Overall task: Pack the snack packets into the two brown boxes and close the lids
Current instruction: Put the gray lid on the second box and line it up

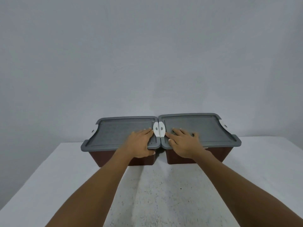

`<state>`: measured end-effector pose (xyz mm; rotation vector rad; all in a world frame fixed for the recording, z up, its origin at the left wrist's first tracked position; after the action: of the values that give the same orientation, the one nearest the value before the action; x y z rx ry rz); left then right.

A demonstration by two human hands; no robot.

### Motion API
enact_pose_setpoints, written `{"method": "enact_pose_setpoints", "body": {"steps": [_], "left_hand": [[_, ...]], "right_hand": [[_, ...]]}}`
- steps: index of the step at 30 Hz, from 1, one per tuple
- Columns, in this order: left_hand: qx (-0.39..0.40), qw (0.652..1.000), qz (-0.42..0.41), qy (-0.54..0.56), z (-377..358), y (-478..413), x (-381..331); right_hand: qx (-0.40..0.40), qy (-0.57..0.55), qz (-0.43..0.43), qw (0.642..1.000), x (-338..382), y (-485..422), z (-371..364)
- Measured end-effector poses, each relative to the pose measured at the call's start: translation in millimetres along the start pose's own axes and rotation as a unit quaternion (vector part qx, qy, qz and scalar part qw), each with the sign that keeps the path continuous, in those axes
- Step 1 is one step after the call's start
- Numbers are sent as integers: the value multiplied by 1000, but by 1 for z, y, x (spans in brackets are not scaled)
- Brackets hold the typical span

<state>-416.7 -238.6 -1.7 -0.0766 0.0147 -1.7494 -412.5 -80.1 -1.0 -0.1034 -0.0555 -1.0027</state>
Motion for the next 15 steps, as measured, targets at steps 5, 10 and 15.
{"method": "enact_pose_setpoints", "body": {"steps": [5,10,15], "left_hand": [[-12,1000,8,26,-2,-1,1],[-21,1000,16,14,1,4,-2],[-140,989,34,-10,8,37,-13]], "right_hand": [[-48,0,5,999,0,2,1],[-22,-1,-1,1000,-3,0,2],[-95,35,14,995,11,21,7]]}}
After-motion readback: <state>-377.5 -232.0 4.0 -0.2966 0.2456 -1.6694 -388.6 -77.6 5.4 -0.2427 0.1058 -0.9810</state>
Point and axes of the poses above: each hand's wrist, its own y-axis away from the middle knuckle, its own z-axis out of the back of the hand, x = y × z, the point moved 8 cm from there along -y, towards the middle knuckle, and after that the axes turned 13 degrees about z, right-handed, at the moved point
